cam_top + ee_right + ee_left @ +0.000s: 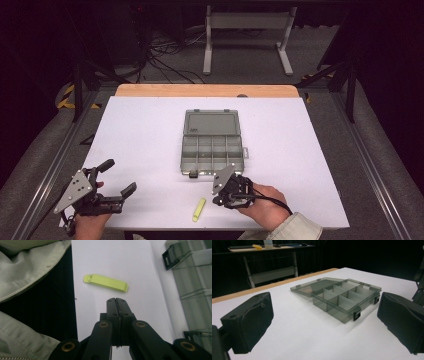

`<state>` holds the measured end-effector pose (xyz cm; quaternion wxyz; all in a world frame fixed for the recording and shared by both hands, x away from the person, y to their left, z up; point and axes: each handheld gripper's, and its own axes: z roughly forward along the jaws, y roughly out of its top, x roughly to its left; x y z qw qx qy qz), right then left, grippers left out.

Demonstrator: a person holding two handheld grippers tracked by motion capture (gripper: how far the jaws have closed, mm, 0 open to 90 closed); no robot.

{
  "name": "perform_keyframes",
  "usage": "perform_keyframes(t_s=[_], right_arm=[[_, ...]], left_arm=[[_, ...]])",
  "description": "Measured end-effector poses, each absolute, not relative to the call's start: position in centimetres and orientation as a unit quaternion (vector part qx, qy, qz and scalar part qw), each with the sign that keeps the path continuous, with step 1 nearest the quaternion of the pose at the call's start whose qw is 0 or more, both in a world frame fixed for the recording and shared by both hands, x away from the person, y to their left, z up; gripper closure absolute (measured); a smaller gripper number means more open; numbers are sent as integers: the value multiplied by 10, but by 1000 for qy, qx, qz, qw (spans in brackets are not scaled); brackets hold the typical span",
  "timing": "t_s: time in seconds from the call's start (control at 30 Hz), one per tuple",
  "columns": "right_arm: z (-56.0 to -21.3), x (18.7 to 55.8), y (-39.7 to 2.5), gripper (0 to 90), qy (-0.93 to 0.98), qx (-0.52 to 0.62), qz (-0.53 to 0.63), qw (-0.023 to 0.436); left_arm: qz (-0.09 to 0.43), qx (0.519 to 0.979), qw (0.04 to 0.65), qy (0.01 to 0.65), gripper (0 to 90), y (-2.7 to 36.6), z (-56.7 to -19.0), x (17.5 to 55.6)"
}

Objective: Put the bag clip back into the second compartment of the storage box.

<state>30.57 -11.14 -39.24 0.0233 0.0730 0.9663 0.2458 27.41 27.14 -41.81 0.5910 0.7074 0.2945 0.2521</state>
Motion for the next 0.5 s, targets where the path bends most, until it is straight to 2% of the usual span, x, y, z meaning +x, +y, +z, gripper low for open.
perform_keyframes(t_s=[0.5], right_arm=[[-409, 301, -98, 900, 972, 54, 228, 8]], left_arm=[[252, 708, 591, 295, 9, 271, -418, 274]])
